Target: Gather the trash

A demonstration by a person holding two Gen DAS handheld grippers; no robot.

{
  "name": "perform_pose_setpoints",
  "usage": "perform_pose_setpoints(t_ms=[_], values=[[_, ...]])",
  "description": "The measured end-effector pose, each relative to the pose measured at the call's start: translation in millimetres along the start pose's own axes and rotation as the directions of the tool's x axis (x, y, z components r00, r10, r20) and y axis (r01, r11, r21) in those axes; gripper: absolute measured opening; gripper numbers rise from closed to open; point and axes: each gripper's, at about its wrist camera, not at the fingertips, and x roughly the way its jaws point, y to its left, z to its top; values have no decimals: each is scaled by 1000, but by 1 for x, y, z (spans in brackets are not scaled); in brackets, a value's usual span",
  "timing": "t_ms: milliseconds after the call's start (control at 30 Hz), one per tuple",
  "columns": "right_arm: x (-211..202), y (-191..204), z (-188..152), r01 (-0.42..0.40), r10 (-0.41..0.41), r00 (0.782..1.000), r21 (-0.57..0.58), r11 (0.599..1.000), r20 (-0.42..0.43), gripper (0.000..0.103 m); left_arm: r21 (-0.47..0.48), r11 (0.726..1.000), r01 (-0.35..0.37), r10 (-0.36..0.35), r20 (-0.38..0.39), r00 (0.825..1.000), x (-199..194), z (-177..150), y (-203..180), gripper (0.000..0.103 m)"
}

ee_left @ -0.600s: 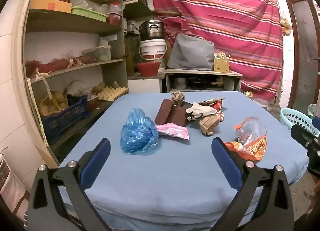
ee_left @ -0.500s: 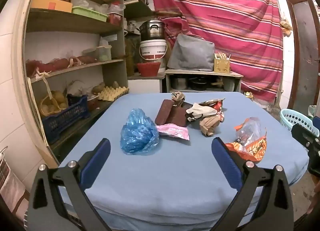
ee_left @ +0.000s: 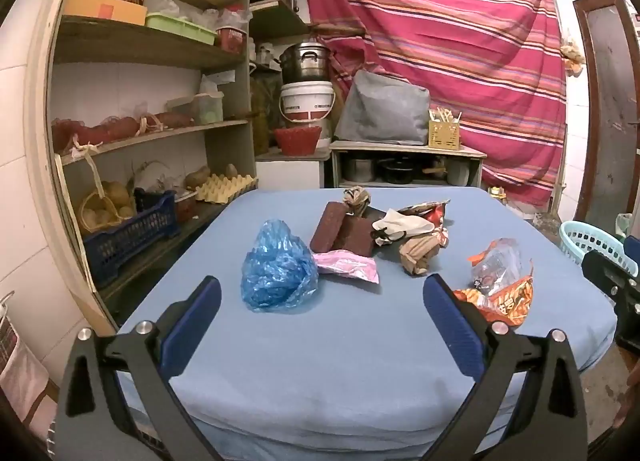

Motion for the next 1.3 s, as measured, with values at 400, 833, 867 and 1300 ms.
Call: perform_pose_setpoints(t_ms=[400,833,867,1300], values=[[-1,2,2,2,-2,1000,-1,1000,7,99,0,1000,-3,3,3,1000,1,-2,0,99],[-1,3,2,3,-3,1000,-3,1000,9,99,-1,1000,-5,5,9,1000,0,-1,1,99],[-1,2,1,3,-3,1000,-2,1000,10,99,0,1000,-5,5,9,1000,0,-1,1,99],[-4,1,3,4,-4,1000,-5,1000,15,99,1,1000,-5,5,9,1000,-1,-1,2,99]])
